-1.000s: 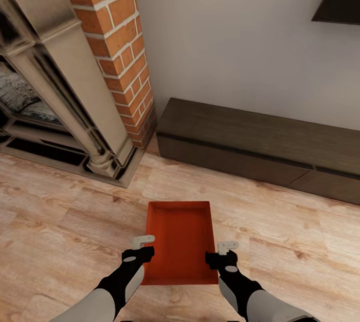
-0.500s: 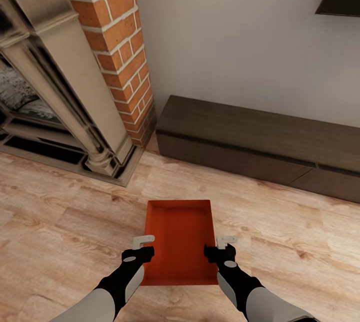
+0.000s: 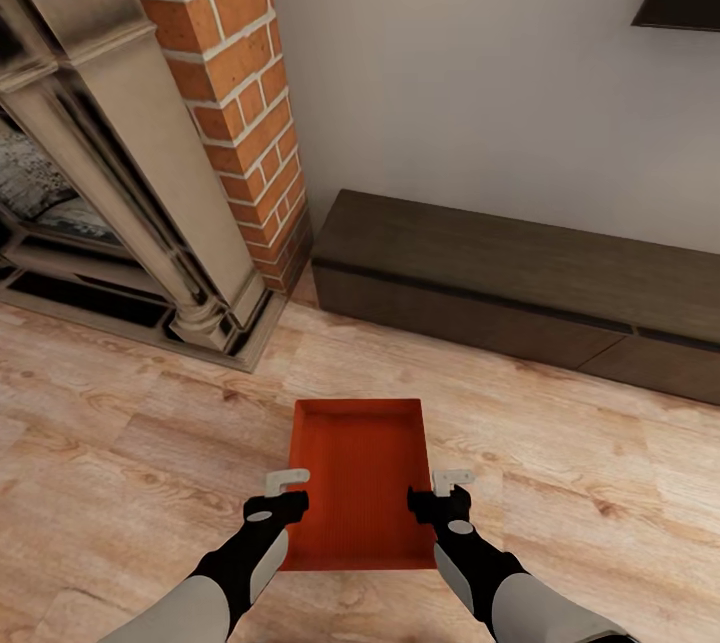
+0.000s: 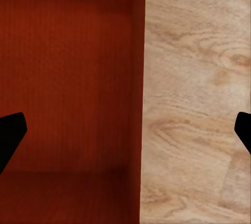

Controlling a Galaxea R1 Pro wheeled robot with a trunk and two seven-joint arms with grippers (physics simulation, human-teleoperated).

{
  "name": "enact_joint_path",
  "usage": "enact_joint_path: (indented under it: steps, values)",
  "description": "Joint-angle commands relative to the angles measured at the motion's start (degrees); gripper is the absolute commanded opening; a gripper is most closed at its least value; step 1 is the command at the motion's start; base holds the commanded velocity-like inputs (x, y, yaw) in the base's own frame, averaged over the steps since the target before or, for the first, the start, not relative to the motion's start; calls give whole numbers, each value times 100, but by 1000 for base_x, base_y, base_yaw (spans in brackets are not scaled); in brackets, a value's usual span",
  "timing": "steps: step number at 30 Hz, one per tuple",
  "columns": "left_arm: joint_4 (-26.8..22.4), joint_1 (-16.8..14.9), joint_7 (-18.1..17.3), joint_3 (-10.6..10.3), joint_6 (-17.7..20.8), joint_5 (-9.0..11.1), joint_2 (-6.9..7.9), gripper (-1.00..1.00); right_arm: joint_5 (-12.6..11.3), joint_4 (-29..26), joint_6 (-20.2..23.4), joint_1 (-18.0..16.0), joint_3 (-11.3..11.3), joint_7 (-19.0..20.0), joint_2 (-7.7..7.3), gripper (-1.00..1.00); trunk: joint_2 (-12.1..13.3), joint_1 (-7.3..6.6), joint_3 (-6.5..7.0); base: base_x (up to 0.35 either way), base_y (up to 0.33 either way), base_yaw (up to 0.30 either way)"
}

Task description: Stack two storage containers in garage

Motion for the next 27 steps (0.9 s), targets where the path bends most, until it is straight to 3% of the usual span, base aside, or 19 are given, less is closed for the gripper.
enact_joint_path:
  steps: [1,17,27]
  values:
    - [-23,0,42,-48,30,56,10,100,-52,6,-44,-4,50,-29,-1,100,-2,0,-3,0,0,0]
    - [-59,0,26,-80,52,14,125,100,-42,15,-86,-4,80,-30,-2,100,-2,0,-3,0,0,0]
    - [-68,0,33,-83,29,-192,113,100,-53,15,-86,-4,73,-30,-8,100,-403,219,-182,0,0,0]
